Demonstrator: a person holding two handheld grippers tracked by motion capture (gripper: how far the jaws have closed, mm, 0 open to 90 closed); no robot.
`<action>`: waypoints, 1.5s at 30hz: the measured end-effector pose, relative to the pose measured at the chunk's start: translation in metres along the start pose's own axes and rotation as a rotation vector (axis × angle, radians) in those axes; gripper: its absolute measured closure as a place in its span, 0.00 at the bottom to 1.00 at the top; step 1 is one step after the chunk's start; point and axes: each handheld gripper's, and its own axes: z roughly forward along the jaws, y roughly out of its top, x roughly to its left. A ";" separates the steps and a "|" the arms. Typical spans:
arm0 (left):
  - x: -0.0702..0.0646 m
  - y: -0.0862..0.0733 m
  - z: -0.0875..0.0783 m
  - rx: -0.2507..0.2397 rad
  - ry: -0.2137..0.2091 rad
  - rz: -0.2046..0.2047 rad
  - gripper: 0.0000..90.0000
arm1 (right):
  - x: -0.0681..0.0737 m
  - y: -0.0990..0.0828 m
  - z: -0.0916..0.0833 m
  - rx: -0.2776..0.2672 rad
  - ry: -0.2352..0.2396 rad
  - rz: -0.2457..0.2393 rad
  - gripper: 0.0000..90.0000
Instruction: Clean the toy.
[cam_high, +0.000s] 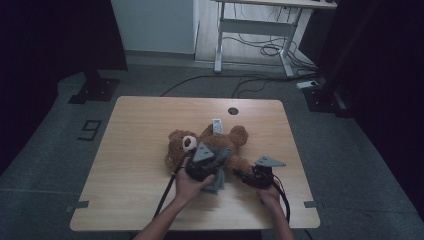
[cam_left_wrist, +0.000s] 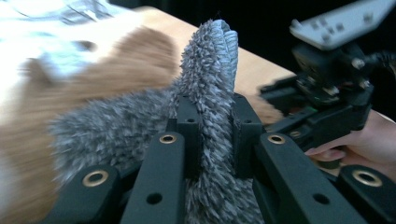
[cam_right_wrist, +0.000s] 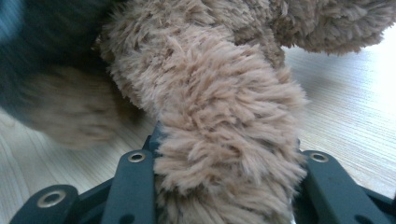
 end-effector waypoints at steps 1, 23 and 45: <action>-0.005 -0.001 0.009 0.019 -0.008 0.010 0.86 | 0.000 0.000 0.000 0.001 0.001 0.003 0.63; 0.050 -0.068 -0.041 0.080 0.115 -0.103 0.86 | 0.000 -0.001 -0.002 0.008 0.012 -0.024 0.63; 0.091 -0.078 -0.117 -0.029 0.222 -0.173 0.86 | -0.001 -0.002 -0.002 0.006 0.013 -0.022 0.63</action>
